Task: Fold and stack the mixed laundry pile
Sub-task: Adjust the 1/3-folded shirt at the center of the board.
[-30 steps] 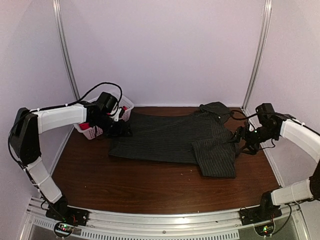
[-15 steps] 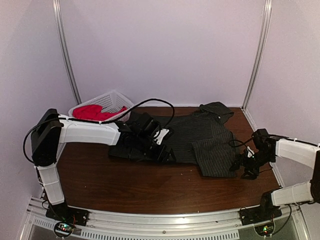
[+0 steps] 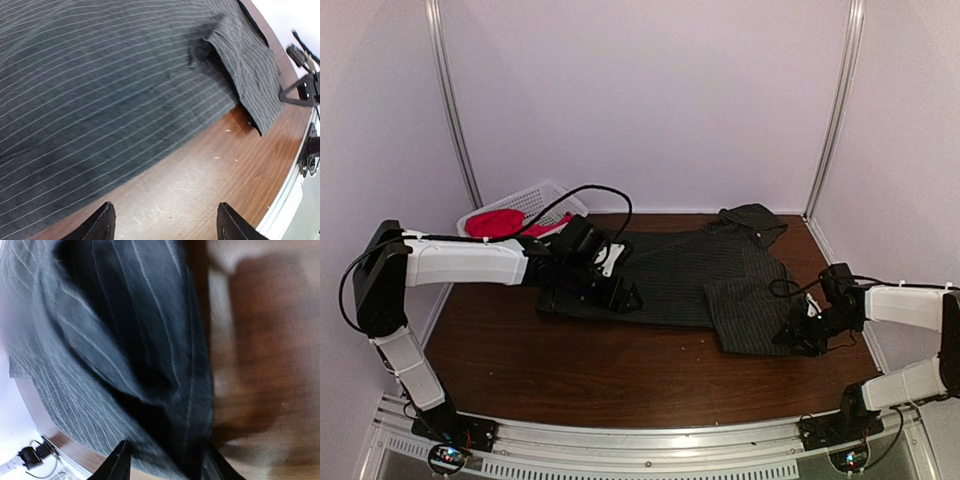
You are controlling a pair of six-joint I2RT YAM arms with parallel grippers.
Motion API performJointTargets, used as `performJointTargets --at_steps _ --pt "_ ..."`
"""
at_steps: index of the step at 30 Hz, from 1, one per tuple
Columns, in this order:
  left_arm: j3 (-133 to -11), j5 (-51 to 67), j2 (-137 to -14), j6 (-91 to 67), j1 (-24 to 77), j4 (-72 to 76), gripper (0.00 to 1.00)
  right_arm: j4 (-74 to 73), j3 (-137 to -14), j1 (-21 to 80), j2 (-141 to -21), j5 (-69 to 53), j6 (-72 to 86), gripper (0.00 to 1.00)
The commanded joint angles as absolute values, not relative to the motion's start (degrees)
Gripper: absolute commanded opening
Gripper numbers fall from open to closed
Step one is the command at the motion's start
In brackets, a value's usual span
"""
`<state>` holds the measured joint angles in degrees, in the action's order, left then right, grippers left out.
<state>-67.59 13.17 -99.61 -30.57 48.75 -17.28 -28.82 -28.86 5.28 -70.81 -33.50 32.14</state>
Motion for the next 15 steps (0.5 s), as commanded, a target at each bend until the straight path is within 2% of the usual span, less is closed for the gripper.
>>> performJointTargets --at_steps 1,3,4,10,15 --pt "-65.8 10.4 -95.8 -30.4 45.7 -17.5 0.71 -31.1 -25.4 5.9 -66.7 -35.4 35.1 0.35" --pt "-65.5 10.0 -95.1 -30.0 44.9 -18.2 0.7 -33.6 -25.5 6.0 -63.1 -37.4 36.6 0.08" --pt "-65.3 9.6 -94.8 -29.7 44.5 -18.6 0.7 -34.9 -25.8 6.0 -60.9 -38.3 37.7 0.0" --pt "-63.0 9.7 -92.9 -29.9 41.7 -19.4 0.69 -47.7 -32.6 6.5 -49.4 -42.3 43.9 0.0" --pt "-62.6 10.0 -92.2 -29.3 39.4 -20.7 0.68 -51.0 -38.2 6.6 -44.5 -47.8 51.5 0.0"
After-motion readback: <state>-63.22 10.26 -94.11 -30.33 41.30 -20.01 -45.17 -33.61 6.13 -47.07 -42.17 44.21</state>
